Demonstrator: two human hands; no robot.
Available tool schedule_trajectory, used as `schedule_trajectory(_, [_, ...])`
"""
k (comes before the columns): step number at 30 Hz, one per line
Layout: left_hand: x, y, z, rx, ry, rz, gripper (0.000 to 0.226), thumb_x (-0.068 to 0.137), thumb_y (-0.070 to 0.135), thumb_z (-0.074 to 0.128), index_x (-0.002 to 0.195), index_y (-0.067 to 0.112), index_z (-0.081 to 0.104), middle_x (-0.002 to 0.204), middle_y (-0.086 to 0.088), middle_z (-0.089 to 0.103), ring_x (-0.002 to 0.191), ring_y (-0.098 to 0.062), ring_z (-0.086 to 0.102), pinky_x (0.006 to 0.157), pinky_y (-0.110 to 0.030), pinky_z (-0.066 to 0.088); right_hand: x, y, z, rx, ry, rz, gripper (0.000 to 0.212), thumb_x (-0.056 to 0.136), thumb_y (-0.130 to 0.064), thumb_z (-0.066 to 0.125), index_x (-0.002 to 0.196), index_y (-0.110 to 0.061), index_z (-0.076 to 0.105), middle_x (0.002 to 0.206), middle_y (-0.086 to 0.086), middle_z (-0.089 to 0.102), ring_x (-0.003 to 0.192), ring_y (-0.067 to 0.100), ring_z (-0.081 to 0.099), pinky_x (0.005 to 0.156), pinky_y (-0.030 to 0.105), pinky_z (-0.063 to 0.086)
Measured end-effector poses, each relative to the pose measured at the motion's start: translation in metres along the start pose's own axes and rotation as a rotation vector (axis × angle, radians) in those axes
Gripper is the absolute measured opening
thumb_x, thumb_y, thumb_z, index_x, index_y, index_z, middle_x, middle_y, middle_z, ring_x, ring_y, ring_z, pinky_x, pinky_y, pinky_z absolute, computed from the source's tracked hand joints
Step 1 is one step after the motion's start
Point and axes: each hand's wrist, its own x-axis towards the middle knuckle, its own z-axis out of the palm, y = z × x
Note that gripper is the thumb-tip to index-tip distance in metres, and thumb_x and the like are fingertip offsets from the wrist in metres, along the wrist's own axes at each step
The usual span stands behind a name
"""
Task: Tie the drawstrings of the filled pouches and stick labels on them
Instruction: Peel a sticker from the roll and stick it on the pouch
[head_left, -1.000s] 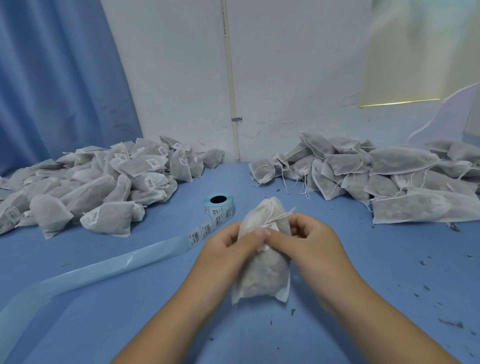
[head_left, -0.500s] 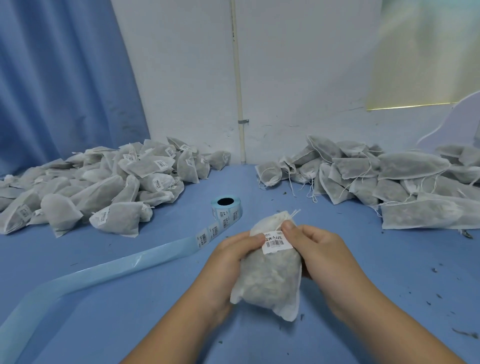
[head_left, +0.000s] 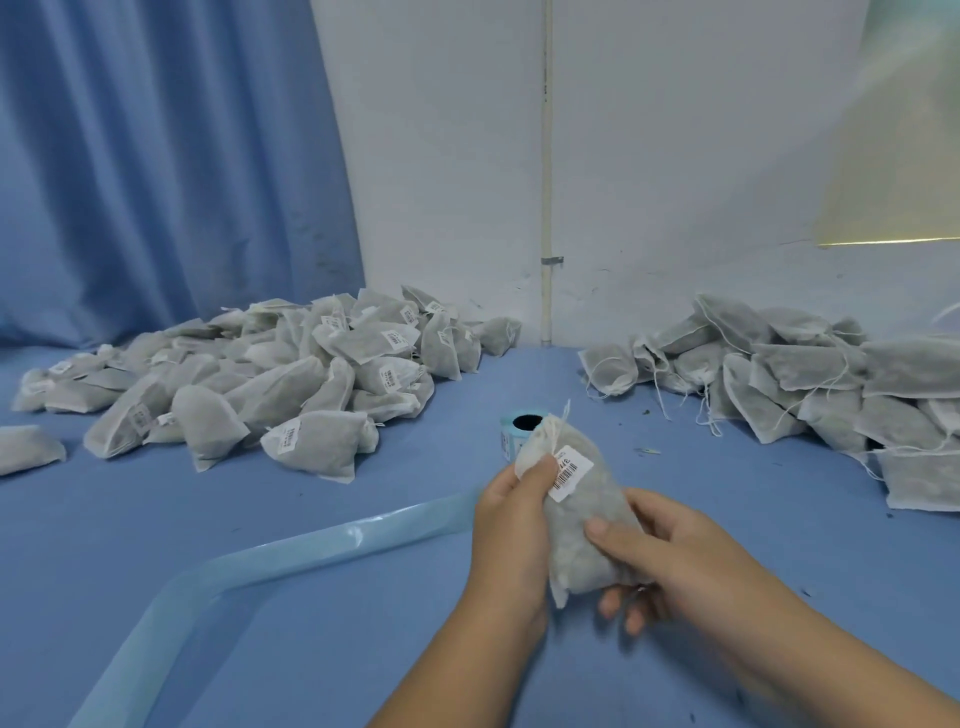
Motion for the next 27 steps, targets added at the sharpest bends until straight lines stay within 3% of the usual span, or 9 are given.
schedule_trajectory(3, [0.012,0.012,-0.010,-0.221,0.009,-0.011,0.031,0.093,0.024,0.050,0.101,-0.001,0.068,0.096,-0.020,0.072,0.092,-0.034,0.066,0.087,-0.046,0.053,0.021,-0.015,0.011,0.065,0.032,0.025,0.023,0.087,-0.023,0.066,0.102,-0.005,0.064,0.066,0.009,0.066,0.047,0.019,0.054,0.040,0.024,0.040])
schedule_trajectory(7, [0.032,0.023,-0.027,-0.428,0.135,0.067,0.029,0.096,0.024,0.045,0.073,0.012,0.058,0.056,0.001,0.063,0.050,-0.012,0.059,0.049,-0.024,0.045,0.058,-0.036,0.030,0.122,0.031,0.034,0.018,0.087,-0.024,0.065,0.091,-0.006,0.063,0.061,0.006,0.061,0.045,0.016,0.049,0.042,0.025,0.037])
schedule_trajectory(12, [0.057,0.032,-0.048,-0.551,0.334,0.076,0.028,0.096,0.028,0.046,0.082,0.010,0.061,0.066,-0.004,0.056,0.050,-0.015,0.044,0.049,-0.026,0.033,0.114,-0.068,0.078,0.180,-0.046,0.098,0.015,0.087,-0.020,0.065,0.083,-0.006,0.063,0.057,0.006,0.054,0.042,0.013,0.047,0.036,0.022,0.038])
schedule_trajectory(13, [0.060,0.033,-0.051,-0.561,0.359,0.083,0.026,0.096,0.028,0.047,0.083,0.009,0.060,0.069,-0.004,0.053,0.048,-0.015,0.041,0.048,-0.026,0.032,0.130,-0.081,0.086,0.253,-0.059,0.071,0.013,0.088,-0.018,0.065,0.084,-0.006,0.063,0.064,0.008,0.056,0.046,0.015,0.051,0.042,0.022,0.045])
schedule_trajectory(15, [0.064,0.033,-0.054,-0.560,0.370,0.091,0.023,0.094,0.026,0.049,0.084,0.008,0.060,0.072,-0.005,0.049,0.045,-0.014,0.039,0.047,-0.026,0.031,0.168,-0.113,0.097,0.430,-0.050,-0.053,0.012,0.092,-0.015,0.063,0.095,-0.004,0.060,0.089,0.013,0.057,0.072,0.019,0.063,0.072,0.025,0.057])
schedule_trajectory(17, [0.063,0.031,-0.052,-0.534,0.351,0.092,0.021,0.093,0.024,0.050,0.083,0.008,0.061,0.071,-0.005,0.049,0.042,-0.015,0.040,0.047,-0.026,0.032,0.198,-0.140,0.100,0.563,0.015,-0.150,0.023,0.093,-0.013,0.061,0.114,-0.002,0.056,0.108,0.014,0.049,0.100,0.021,0.061,0.093,0.028,0.053])
schedule_trajectory(20, [0.062,0.032,-0.049,-0.479,0.312,0.109,0.021,0.091,0.019,0.051,0.079,0.008,0.063,0.068,-0.005,0.050,0.040,-0.015,0.040,0.047,-0.027,0.033,0.224,-0.134,0.103,0.493,0.043,-0.159,0.006,0.096,-0.002,0.050,0.100,-0.005,0.054,0.090,0.008,0.050,0.086,0.016,0.061,0.075,0.021,0.056])
schedule_trajectory(24, [0.060,0.028,-0.042,-0.376,0.240,0.171,0.022,0.091,0.014,0.049,0.075,0.009,0.063,0.062,-0.002,0.051,0.040,-0.014,0.040,0.043,-0.022,0.033,0.207,-0.087,0.099,0.219,0.016,-0.108,0.024,0.094,0.004,0.040,0.086,-0.004,0.062,0.083,0.012,0.066,0.064,0.021,0.070,0.058,0.026,0.059])
schedule_trajectory(27, [0.058,0.022,-0.039,-0.298,0.191,0.174,0.021,0.090,0.012,0.049,0.075,0.010,0.064,0.060,0.001,0.052,0.041,-0.013,0.040,0.042,-0.020,0.032,0.186,-0.060,0.071,0.176,0.082,-0.080,0.034,0.093,0.008,0.032,0.086,0.000,0.065,0.086,0.017,0.071,0.063,0.027,0.072,0.052,0.027,0.057])
